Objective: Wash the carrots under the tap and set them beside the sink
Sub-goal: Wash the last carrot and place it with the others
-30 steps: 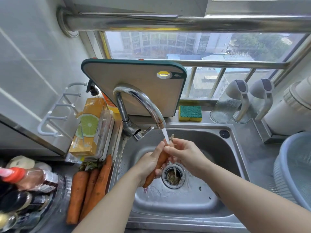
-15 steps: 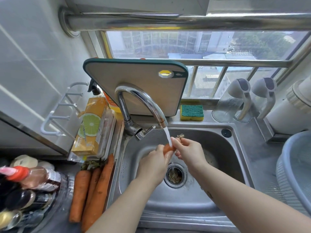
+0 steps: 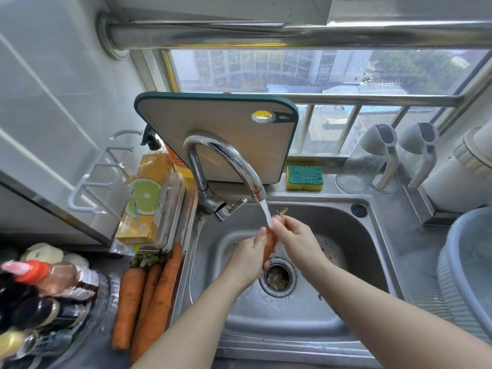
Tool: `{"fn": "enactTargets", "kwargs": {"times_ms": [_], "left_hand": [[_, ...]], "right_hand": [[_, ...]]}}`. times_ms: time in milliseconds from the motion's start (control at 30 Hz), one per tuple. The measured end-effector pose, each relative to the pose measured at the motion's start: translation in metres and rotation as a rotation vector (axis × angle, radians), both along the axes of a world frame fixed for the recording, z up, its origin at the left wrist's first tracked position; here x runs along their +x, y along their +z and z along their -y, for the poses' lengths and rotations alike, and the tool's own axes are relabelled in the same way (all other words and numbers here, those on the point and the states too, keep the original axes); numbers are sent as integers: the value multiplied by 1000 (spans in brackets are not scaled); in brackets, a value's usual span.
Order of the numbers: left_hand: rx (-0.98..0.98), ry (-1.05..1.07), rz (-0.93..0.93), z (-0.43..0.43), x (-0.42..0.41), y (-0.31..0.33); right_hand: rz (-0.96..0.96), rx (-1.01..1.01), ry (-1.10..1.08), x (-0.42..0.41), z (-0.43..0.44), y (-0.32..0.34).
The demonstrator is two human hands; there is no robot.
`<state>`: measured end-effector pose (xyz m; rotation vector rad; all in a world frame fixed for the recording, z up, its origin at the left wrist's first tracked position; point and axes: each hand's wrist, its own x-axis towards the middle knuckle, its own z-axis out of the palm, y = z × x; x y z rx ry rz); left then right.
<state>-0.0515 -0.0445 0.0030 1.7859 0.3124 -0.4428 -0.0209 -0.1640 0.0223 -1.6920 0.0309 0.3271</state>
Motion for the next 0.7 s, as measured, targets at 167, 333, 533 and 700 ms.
{"fn": "enactTargets", "kwargs": {"times_ms": [167, 333, 533, 700], "left_hand": [[13, -189, 107, -7, -5, 0], [41, -186, 129, -8, -6, -2], [9, -79, 76, -14, -4, 3], [48, -123, 55, -17, -3, 14]], "right_hand": [[-145, 4, -168, 8, 0, -4], [-144, -18, -16, 9, 2, 3], [32, -185, 172, 6, 4, 5], [-38, -38, 183, 9, 9, 10]]}}
